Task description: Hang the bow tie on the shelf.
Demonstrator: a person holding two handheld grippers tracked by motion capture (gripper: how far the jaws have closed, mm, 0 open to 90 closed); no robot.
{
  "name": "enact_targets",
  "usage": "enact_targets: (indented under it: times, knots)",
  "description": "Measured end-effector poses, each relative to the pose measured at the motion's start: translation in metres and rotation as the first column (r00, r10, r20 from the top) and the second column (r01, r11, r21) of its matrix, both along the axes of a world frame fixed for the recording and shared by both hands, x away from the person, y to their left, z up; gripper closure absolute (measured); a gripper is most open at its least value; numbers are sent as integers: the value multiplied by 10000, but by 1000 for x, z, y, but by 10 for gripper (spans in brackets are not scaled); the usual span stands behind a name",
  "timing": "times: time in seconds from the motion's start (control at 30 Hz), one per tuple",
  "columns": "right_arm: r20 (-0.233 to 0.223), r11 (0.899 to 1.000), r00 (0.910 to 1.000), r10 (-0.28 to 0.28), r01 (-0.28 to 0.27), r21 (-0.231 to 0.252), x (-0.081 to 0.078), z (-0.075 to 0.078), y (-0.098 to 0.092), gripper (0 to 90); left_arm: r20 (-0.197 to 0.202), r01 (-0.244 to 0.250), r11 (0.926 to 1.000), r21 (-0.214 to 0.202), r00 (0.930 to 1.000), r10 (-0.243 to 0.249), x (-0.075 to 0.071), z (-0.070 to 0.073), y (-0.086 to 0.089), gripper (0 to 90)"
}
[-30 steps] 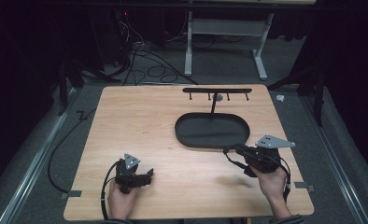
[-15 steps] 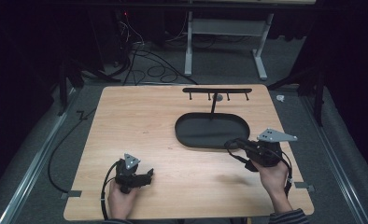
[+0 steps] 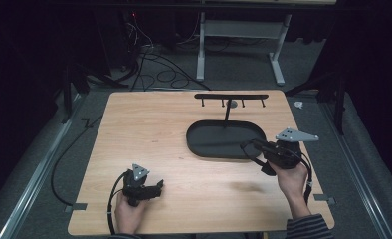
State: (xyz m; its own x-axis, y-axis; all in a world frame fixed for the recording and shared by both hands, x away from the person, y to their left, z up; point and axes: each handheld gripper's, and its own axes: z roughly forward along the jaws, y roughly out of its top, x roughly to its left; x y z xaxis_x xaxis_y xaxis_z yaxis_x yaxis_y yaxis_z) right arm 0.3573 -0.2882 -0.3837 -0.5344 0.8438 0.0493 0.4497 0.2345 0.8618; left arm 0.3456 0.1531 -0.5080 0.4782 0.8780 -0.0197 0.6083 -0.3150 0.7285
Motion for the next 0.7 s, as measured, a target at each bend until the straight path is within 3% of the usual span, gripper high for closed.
enact_targets:
  times: [0.37, 0.53, 0.7]
  knots:
    - [122, 9996, 9996, -256, 255, 78, 11, 6, -6, 816, 0, 0, 10000, 0, 10000, 0, 0, 0, 0, 152]
    - [170, 9980, 9987, -490, 483, 415, 18, 9, -12, 816, 0, 0, 10000, 0, 10000, 0, 0, 0, 0, 152]
    - [145, 9981, 9986, -502, 497, 355, 25, 12, -11, 816, 0, -2, 10000, -3, 10000, 2, 0, 0, 0, 152]
